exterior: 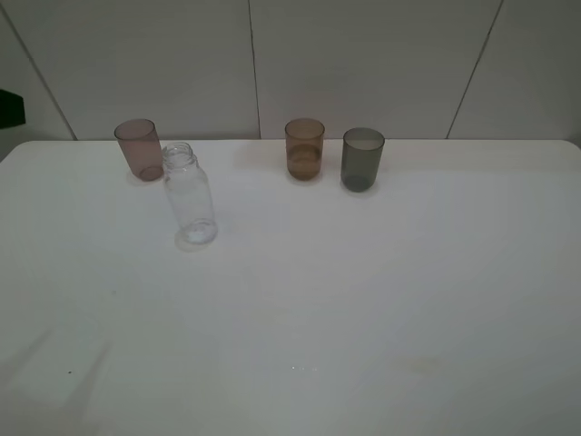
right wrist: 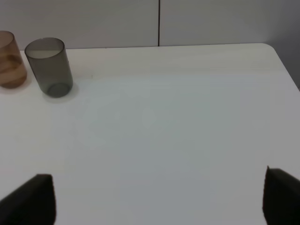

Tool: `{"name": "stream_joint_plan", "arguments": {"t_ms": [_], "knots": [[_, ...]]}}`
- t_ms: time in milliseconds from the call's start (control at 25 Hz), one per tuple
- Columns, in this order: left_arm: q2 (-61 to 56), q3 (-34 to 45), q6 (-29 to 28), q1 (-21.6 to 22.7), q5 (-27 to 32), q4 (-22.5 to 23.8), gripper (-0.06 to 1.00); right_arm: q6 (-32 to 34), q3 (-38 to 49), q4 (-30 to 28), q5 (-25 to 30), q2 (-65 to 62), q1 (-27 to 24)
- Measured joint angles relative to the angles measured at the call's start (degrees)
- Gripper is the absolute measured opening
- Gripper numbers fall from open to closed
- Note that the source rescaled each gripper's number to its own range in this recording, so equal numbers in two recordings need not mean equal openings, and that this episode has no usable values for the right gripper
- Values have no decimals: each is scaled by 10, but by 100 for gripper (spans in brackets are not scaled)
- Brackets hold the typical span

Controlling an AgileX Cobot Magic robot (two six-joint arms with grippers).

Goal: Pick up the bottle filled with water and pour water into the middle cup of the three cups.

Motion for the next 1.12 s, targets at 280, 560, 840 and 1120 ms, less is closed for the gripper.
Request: {"name": "stream_joint_plan", "arguments": {"t_ms": [280, 560, 840, 1120], "knots": [[-175, 0, -86, 0, 214, 94, 56, 0, 0, 0, 0, 0, 0], [-338, 0, -87, 0, 320, 74, 56, 0, 0, 0, 0, 0, 0], [-394, -3, -38, 0, 397, 9, 56, 0, 0, 0, 0, 0, 0], [-394, 16, 31, 0, 391, -4, 56, 0, 0, 0, 0, 0, 0]]}}
